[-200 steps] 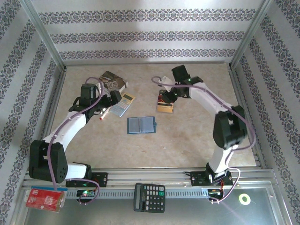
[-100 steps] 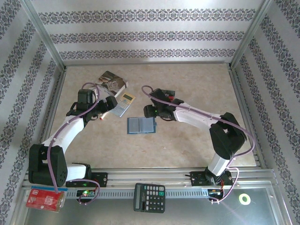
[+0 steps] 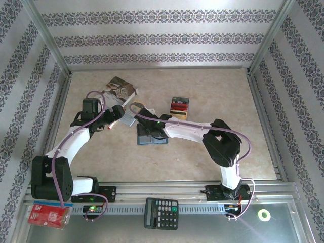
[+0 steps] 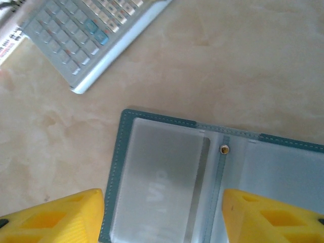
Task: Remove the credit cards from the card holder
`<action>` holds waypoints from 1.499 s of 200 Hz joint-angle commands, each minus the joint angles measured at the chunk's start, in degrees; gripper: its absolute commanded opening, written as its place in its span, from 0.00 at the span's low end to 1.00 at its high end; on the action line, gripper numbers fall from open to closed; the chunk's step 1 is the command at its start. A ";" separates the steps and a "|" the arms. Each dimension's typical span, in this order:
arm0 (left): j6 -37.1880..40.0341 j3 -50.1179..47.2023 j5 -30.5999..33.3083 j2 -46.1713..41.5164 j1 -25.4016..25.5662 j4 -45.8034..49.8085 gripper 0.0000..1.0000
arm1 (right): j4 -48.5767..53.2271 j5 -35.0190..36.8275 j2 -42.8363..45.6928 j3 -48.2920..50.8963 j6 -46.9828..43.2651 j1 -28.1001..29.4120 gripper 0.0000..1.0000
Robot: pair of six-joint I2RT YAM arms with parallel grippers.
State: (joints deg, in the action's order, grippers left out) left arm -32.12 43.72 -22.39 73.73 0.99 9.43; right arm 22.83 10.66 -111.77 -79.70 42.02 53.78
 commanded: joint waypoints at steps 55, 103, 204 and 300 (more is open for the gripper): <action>-1.65 -0.33 -2.94 -0.08 -0.73 -1.85 1.00 | 9.38 0.99 -6.76 -4.48 0.17 -0.25 0.62; -3.53 -0.09 -7.25 1.51 -0.73 -4.86 1.00 | 9.70 -0.29 -7.71 -1.90 -0.57 -1.19 0.60; -3.86 0.44 -9.97 2.86 -0.65 -5.75 0.97 | 4.44 -5.06 -6.99 3.11 0.07 -3.10 0.44; -5.28 0.63 -15.44 6.56 0.30 -8.04 0.84 | 3.38 -5.07 -6.34 4.30 0.08 -3.66 0.21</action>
State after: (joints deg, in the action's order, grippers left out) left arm -37.08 43.64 -35.57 79.15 1.04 3.38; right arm 24.34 6.59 -116.29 -77.49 42.09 50.72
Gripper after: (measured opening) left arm 0.872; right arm 0.213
